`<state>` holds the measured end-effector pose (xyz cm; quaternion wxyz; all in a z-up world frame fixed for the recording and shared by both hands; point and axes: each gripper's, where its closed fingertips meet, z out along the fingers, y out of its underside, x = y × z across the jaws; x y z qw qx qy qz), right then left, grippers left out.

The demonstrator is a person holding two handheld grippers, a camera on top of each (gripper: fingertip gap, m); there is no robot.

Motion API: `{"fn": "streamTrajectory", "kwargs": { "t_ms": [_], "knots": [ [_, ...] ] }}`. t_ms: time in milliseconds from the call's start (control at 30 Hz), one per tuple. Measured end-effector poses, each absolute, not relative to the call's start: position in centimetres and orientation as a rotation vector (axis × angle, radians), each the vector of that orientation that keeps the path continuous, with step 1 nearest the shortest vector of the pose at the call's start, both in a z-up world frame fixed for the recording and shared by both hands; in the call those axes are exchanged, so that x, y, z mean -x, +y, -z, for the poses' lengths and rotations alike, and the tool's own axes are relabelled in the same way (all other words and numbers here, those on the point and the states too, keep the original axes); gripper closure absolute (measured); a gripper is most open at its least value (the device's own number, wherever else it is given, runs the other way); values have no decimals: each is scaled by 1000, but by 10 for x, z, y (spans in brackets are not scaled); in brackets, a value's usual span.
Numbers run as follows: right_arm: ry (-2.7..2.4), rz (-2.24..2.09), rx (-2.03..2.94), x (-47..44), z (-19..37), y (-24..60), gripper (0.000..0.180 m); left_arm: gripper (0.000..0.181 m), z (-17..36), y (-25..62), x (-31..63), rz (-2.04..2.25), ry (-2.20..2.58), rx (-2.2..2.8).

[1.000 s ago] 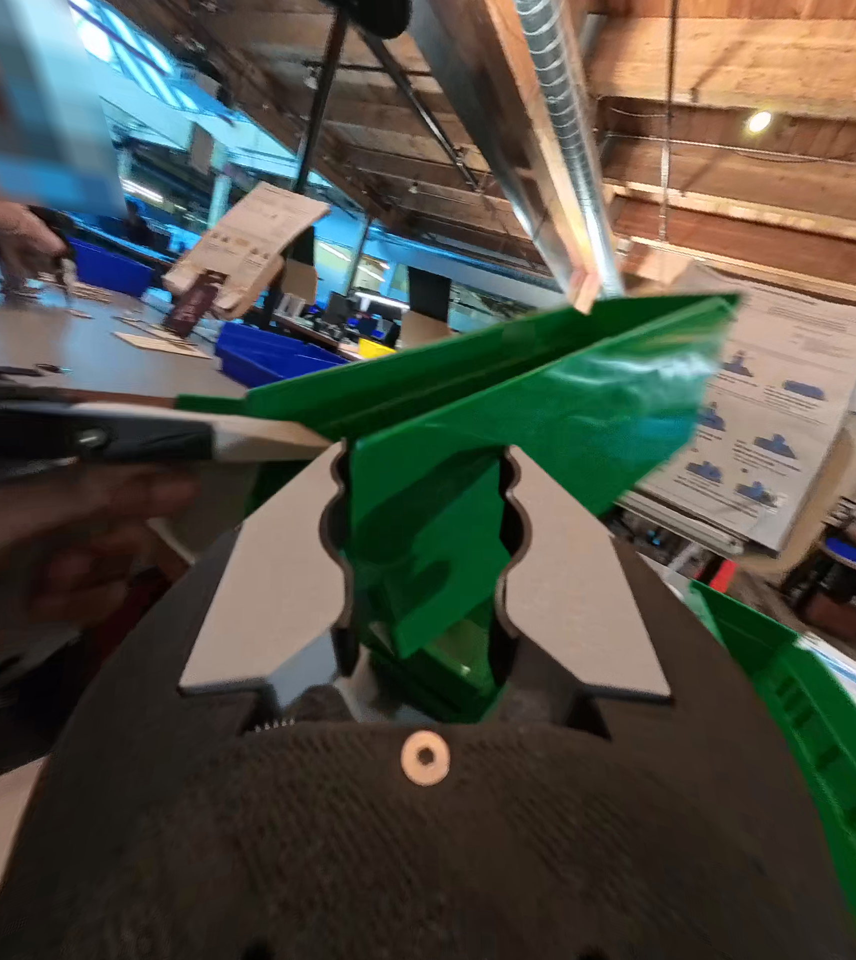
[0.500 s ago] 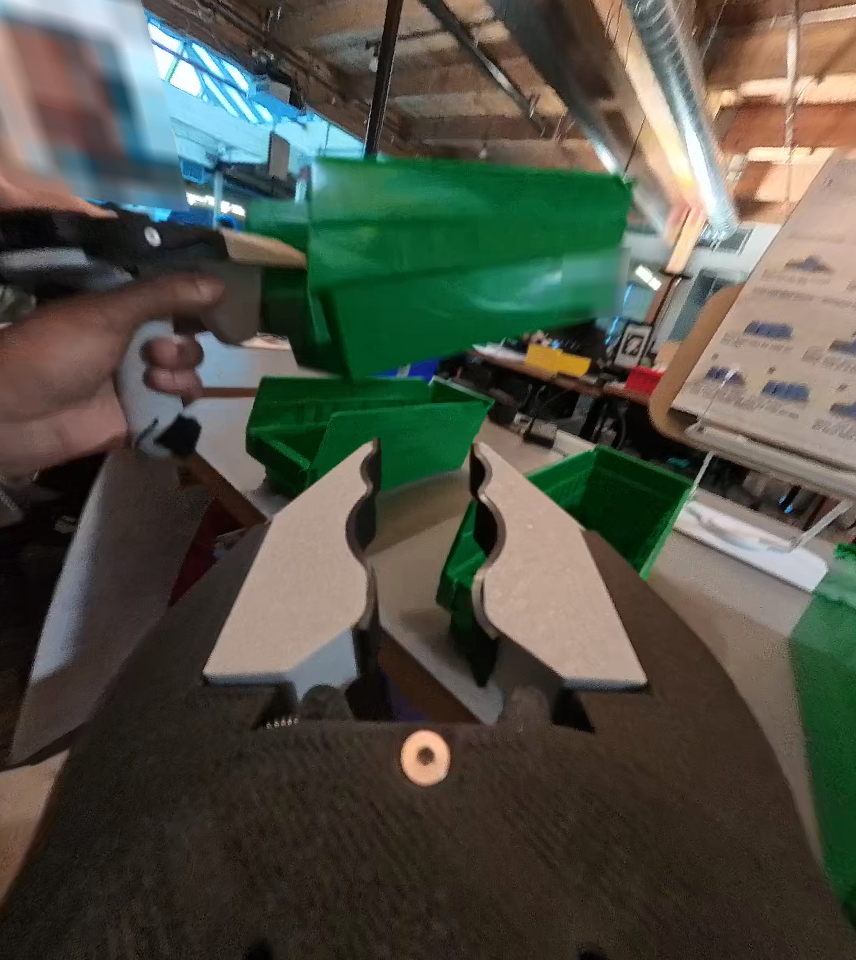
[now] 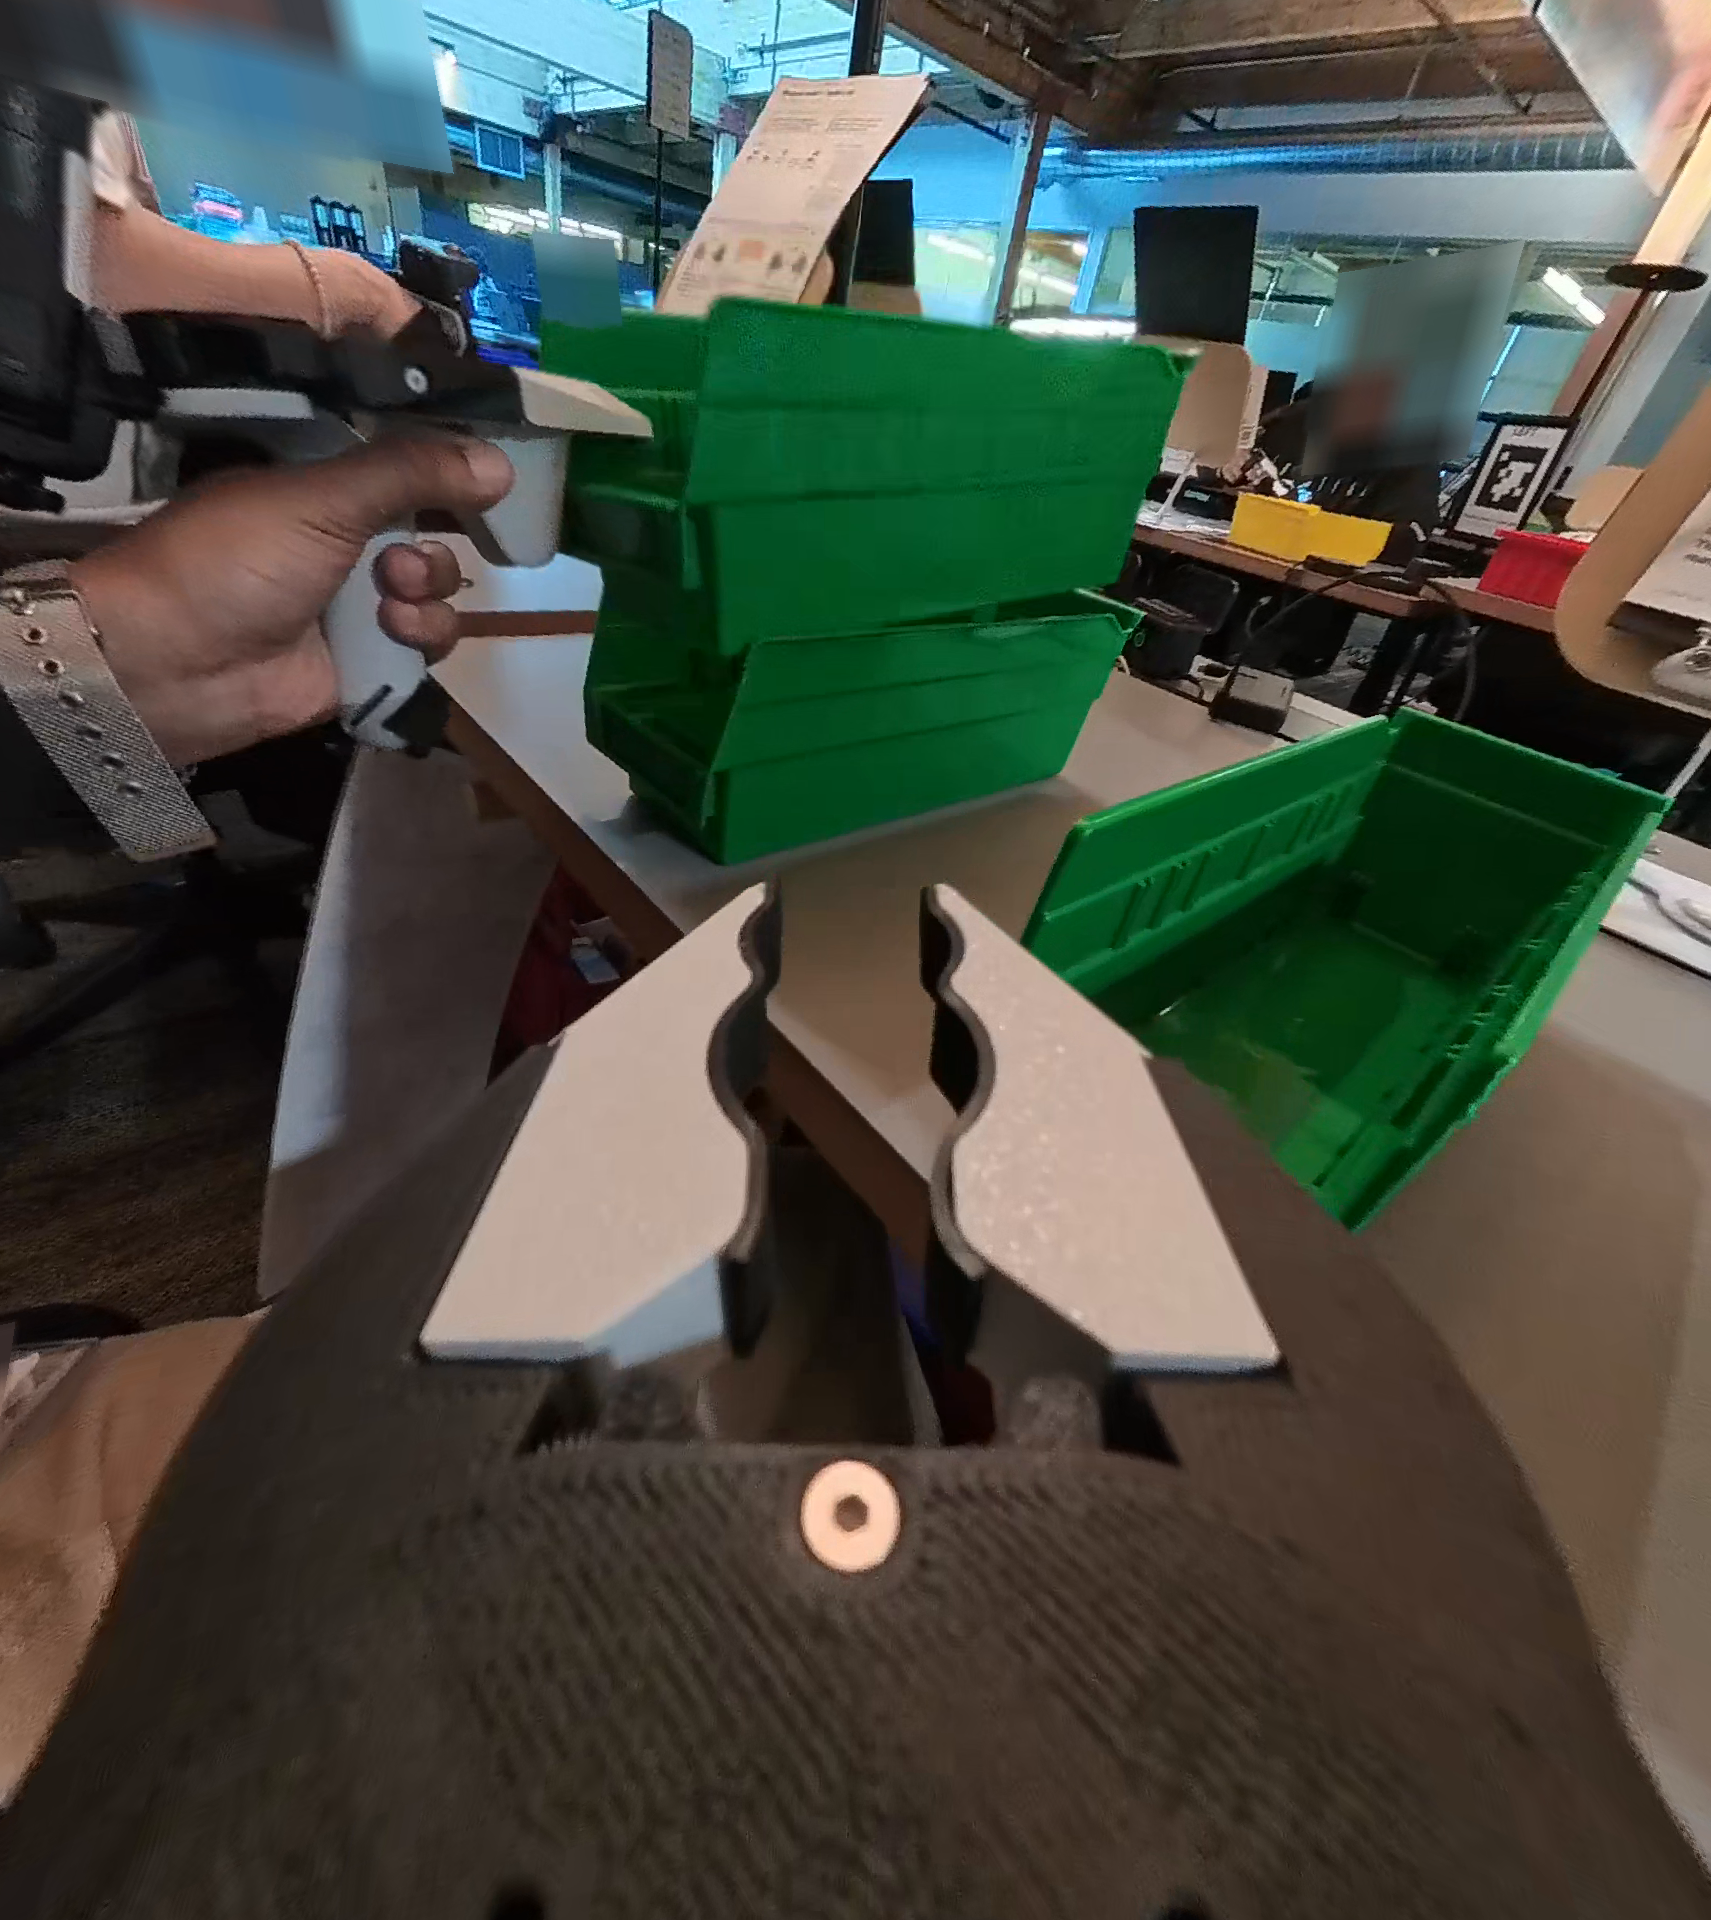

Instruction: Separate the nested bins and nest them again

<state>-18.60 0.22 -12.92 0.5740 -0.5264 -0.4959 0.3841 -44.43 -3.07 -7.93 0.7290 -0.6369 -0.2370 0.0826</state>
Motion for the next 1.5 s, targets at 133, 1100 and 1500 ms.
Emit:
{"fn": "streamTrajectory", "kwargs": {
  "t_ms": [133,1100,1500],
  "knots": [
    [-1171,-909,1234,186,130,0,155,181,87,-27,449,-212,-514,1434],
    [-1250,-941,1244,191,143,-15,159,160,106,-17,451,-213,-435,1475],
    [-1301,-933,1237,195,152,-22,158,148,108,7,453,-170,-362,1671]
  ]
}}
